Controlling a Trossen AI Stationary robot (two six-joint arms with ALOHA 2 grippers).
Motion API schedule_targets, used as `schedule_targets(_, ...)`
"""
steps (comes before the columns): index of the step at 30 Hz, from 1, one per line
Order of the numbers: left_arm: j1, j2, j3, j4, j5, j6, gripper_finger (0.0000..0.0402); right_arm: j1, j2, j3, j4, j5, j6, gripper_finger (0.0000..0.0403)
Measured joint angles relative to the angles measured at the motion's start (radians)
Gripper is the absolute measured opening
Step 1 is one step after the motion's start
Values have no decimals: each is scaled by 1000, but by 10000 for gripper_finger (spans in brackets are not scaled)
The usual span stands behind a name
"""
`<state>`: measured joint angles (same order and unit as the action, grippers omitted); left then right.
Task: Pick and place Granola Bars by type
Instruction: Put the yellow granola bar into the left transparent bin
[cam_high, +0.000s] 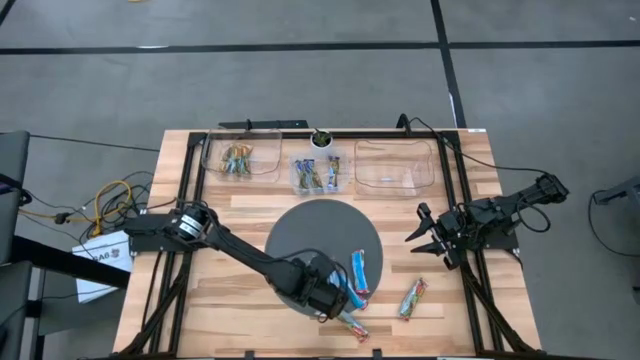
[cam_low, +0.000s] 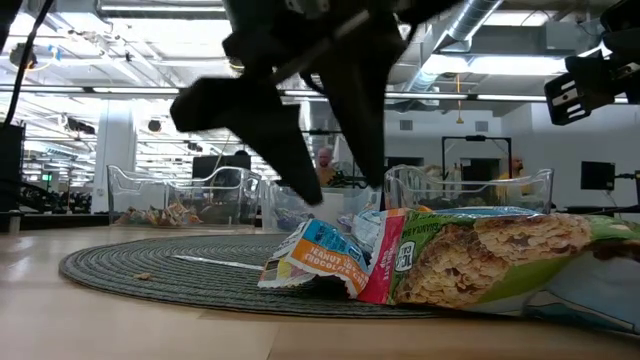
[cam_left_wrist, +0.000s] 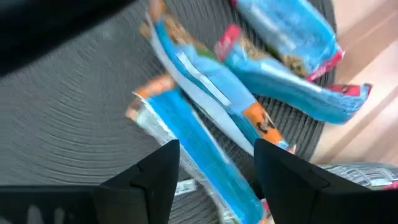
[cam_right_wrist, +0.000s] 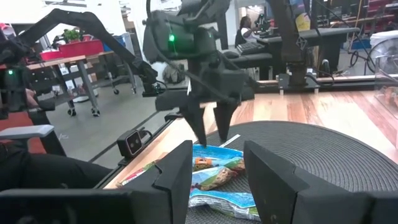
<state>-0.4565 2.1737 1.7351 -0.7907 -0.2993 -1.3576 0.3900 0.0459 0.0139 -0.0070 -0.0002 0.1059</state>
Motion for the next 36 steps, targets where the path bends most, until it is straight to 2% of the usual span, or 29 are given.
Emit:
schedule_targets(16, 12, 44, -6, -21, 119, -97, 200, 0, 0, 0, 10, 3, 0, 137)
schedule_targets(28, 26, 55, -5, -27, 128, -97, 200, 0, 0, -1, 11, 2, 0, 137)
schedule_targets(36, 25, 55, -5, -26, 129, -96, 163, 0, 0, -1, 13, 2, 0, 137)
